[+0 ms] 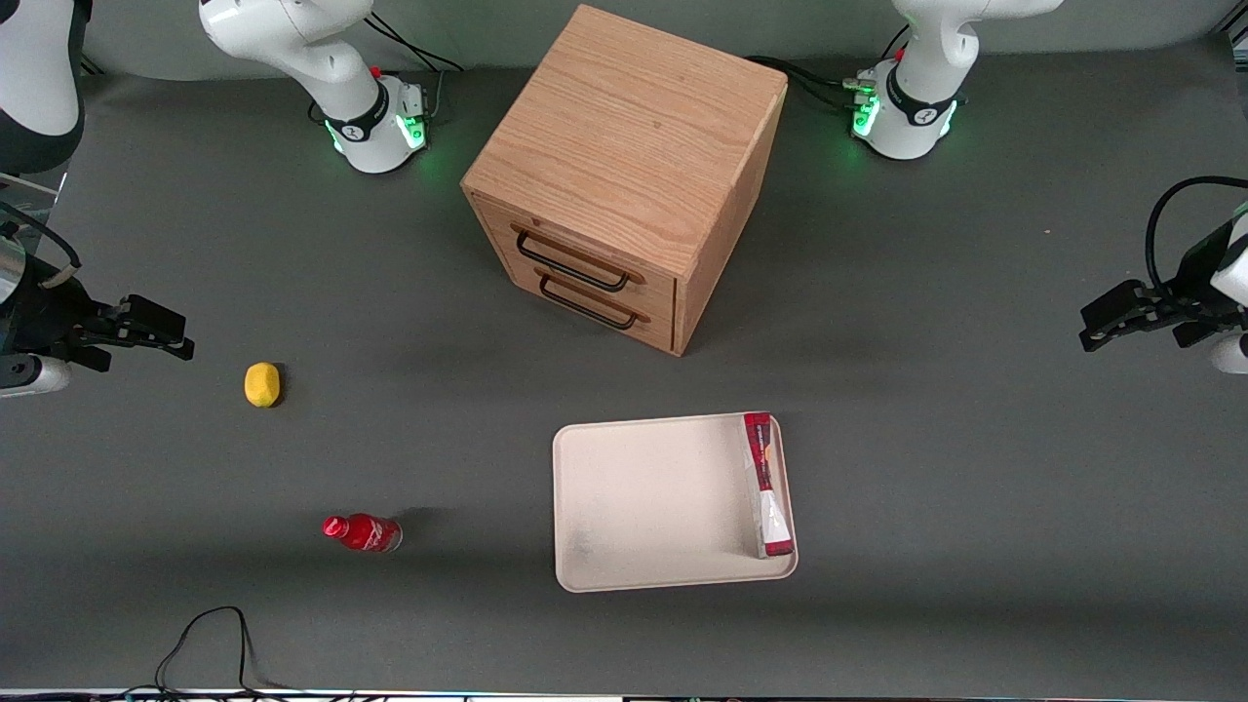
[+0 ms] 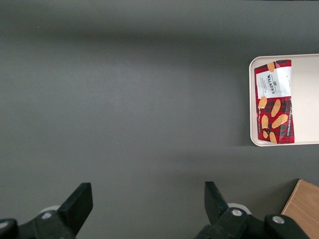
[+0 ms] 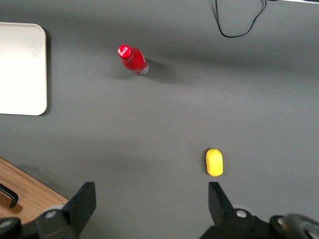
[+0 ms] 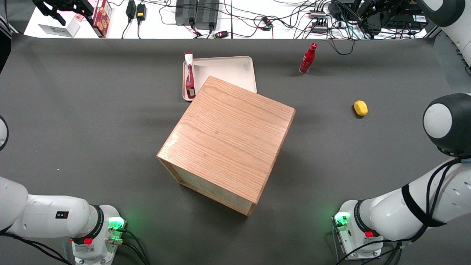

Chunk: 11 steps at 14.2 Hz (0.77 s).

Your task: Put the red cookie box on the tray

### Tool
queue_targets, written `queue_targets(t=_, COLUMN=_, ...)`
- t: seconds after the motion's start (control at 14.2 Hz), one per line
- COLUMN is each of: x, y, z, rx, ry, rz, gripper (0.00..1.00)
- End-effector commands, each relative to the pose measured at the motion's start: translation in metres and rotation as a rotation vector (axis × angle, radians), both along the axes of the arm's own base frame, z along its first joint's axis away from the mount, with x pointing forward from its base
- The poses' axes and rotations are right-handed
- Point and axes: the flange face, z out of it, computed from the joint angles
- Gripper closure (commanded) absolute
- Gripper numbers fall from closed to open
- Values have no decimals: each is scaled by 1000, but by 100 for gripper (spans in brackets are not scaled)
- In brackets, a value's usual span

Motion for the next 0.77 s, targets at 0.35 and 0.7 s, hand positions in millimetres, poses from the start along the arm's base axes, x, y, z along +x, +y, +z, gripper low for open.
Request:
queue_targets(t=0.35, x=-25, y=-11, z=40, rx=0, ry=43, rz=4, gripper=0)
queue_targets(t=0.7, x=-32, y=-3, z=37, rx=10, ry=81, rz=-1, gripper=0)
